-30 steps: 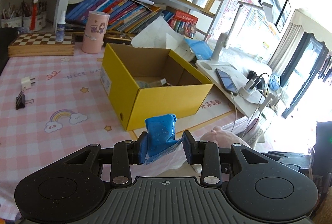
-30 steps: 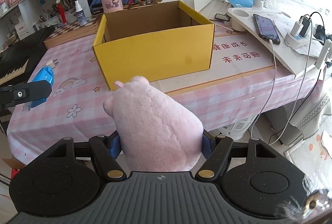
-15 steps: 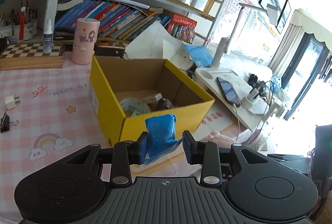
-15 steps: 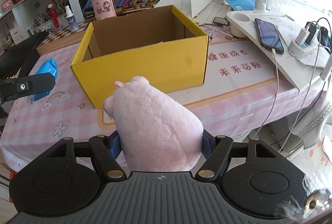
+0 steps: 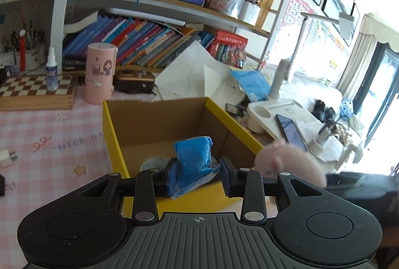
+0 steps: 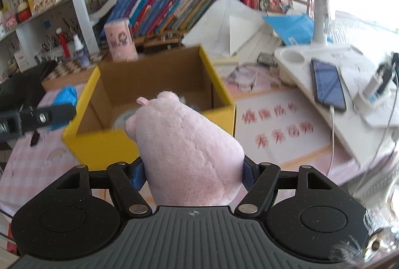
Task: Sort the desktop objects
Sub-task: 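Lower the blue bag into the yellow box with the left tool while the right tool holds the pig, then open both tools to drop the blue bag and pink pig into the box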
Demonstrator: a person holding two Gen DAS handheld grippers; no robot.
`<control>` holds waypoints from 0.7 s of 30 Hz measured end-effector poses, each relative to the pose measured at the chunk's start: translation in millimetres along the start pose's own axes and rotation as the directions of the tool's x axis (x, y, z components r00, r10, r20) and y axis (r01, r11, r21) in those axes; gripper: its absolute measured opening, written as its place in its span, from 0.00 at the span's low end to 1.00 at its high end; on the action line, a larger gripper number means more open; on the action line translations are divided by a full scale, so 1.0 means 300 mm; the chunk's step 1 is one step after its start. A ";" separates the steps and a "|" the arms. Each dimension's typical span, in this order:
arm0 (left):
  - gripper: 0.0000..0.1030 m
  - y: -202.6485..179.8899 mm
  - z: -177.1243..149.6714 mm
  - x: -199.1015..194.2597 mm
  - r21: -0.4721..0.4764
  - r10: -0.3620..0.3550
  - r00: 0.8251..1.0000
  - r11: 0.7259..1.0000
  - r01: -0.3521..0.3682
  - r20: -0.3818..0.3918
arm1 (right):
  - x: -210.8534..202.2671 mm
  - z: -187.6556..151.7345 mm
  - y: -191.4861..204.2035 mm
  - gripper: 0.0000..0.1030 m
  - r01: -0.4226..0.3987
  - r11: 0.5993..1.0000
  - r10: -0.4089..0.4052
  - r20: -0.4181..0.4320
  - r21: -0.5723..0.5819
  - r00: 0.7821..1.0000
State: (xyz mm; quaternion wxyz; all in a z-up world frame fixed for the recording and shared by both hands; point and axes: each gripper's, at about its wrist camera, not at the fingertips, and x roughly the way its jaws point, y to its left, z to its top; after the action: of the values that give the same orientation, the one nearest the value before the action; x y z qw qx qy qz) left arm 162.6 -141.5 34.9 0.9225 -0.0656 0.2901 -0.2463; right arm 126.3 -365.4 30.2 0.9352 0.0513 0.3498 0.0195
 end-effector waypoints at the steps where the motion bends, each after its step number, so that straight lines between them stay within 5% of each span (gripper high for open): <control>1: 0.34 -0.004 0.010 0.017 0.007 0.012 1.000 1.000 -0.012 0.005 | 0.005 0.026 -0.008 0.66 -0.007 1.000 0.007 0.015 -0.003 1.000; 10: 0.34 -0.009 0.019 0.211 0.055 0.117 0.992 0.992 -0.114 -0.047 | 0.118 0.239 -0.028 0.66 -0.068 0.991 0.078 0.091 -0.111 0.993; 21: 0.35 -0.002 -0.019 0.322 0.074 0.192 0.974 0.980 -0.184 -0.118 | 0.368 0.352 0.049 0.66 -0.176 0.942 0.176 -0.024 -0.287 0.984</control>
State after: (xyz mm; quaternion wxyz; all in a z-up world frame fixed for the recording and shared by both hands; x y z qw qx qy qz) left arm 227.8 -189.4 -18.2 0.9233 0.0066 0.3441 -0.1704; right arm 278.9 -351.4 38.9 0.9276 -0.0542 0.3363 0.1535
